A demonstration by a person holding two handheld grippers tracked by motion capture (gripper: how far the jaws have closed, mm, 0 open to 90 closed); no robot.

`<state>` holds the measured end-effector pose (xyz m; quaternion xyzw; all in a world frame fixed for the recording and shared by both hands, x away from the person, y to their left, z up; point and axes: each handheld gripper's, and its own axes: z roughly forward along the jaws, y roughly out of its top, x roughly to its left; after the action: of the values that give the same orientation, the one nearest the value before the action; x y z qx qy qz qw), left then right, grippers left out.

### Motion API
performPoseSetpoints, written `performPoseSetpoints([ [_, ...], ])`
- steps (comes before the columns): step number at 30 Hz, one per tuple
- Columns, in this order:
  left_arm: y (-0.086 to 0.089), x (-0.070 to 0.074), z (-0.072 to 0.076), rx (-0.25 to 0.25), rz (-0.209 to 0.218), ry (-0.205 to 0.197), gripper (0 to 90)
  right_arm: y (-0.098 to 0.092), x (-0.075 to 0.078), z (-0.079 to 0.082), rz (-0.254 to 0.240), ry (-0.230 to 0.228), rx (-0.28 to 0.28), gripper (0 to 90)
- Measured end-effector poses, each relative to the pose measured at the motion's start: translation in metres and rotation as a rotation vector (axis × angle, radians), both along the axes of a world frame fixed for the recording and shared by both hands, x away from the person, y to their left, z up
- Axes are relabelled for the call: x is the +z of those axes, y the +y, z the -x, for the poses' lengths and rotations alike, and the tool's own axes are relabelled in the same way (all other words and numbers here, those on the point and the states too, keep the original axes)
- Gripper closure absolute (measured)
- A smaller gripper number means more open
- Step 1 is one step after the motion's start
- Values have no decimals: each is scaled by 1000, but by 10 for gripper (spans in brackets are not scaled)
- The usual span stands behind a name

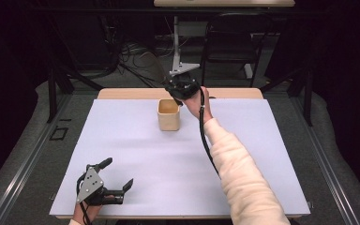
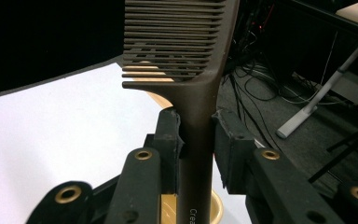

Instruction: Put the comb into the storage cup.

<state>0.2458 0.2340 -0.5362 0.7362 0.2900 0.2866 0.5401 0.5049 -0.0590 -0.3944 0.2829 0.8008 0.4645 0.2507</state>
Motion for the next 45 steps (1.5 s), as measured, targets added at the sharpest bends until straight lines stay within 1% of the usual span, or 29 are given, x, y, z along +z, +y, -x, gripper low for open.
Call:
performPoseSetpoints([
  [6,0,0,0,0,0,0,2,4,0,-1,-12,-7,0,721],
  [13,0,0,0,-1,0,-1,2,9,-2,-1,-13,-17,10,721],
  [35,0,0,0,0,1,0,2,17,-12,-6,-15,-7,16,720],
  [45,1,0,0,0,1,-2,2,21,-18,-8,-4,0,24,720],
])
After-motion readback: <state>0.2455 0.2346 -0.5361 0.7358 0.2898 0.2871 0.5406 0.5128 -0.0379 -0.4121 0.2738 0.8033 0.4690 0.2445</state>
